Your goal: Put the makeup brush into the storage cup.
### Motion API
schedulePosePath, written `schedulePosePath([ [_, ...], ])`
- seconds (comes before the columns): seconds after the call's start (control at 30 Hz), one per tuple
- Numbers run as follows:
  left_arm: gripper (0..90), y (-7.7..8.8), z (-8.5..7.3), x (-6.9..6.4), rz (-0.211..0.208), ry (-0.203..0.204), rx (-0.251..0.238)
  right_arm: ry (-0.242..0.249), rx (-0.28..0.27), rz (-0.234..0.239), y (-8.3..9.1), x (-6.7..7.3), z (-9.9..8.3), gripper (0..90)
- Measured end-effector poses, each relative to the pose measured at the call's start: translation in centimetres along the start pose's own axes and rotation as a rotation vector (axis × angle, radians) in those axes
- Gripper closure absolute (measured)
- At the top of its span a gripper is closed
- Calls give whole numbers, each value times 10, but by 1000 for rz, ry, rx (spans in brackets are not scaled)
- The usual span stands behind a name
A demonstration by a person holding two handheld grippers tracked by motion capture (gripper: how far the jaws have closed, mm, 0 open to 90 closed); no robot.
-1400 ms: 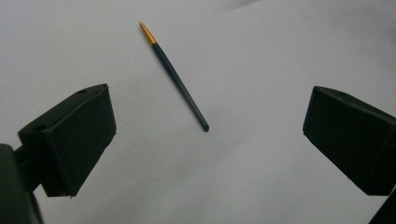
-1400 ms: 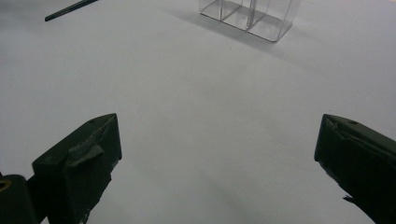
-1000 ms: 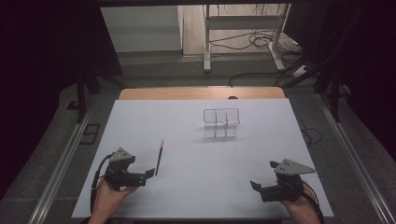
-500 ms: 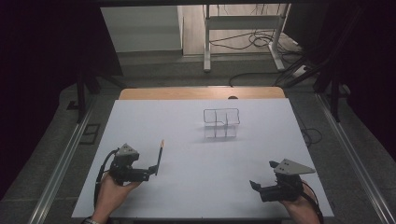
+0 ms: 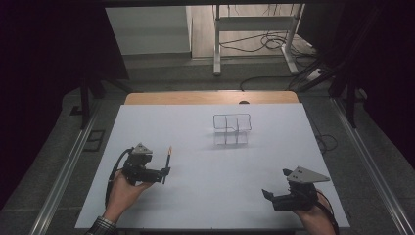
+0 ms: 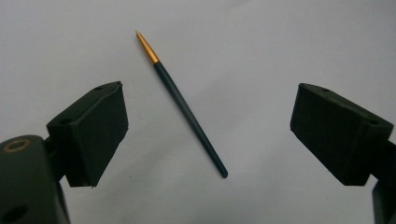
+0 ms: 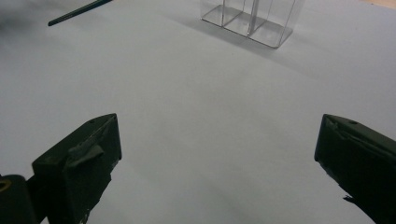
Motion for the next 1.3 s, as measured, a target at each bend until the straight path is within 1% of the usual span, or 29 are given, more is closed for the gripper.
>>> schedulePosePath([
  [0.07,118,-1,1,0,1,1,4,-2,2,1,0,0,0,6],
  [0.17,118,-4,4,0,5,-3,22,-2,6,2,0,0,-1,6],
  [0.23,121,-9,6,0,15,-10,44,-1,7,3,-1,0,-1,6],
  [0.3,122,-10,6,1,21,-15,52,0,9,4,-1,0,-1,6],
  [0.4,122,-15,10,2,30,-12,78,-1,13,4,-1,0,-1,6],
  [0.57,125,-19,14,5,40,-7,97,-4,15,6,-1,0,-2,6],
  [0.6,126,-21,16,6,45,-11,106,-5,17,7,-1,1,-2,6],
  [0.67,125,-23,17,7,49,-12,110,-6,18,9,-2,1,-2,7],
  [0.7,124,-25,19,8,59,-19,121,-8,21,13,-2,1,-2,10],
  [0.77,124,-26,21,8,66,-20,122,-10,22,17,-2,2,-2,12],
  [0.9,127,-29,26,9,78,-22,139,-6,33,22,-3,3,-3,13],
  [1.0,142,-31,29,11,82,-14,151,-8,35,22,-3,3,-4,14],
  [1.03,143,-33,31,11,85,-5,159,-9,40,24,-3,3,-4,15],
  [1.1,148,-34,32,11,86,-2,167,-10,42,27,-4,3,-4,16],
  [1.17,172,-36,33,11,87,3,186,-15,48,32,-4,4,-5,17],
  [1.2,186,-39,33,12,96,13,196,-14,49,33,-5,4,-5,17],
  [1.23,200,-39,33,12,96,13,196,-12,50,34,-5,4,-5,18],
  [1.3,212,-41,34,13,97,17,213,-12,51,35,-5,4,-5,19],
])
Point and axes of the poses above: each handheld gripper's, and its own axes: y roughly backward along the jaws, z roughly out of its top, x roughly to its left, the point moved 7 cm from there along -y, roughly forward along the jaws, and after that the axes turned 15 degrees about y, right-handed, at the moved point
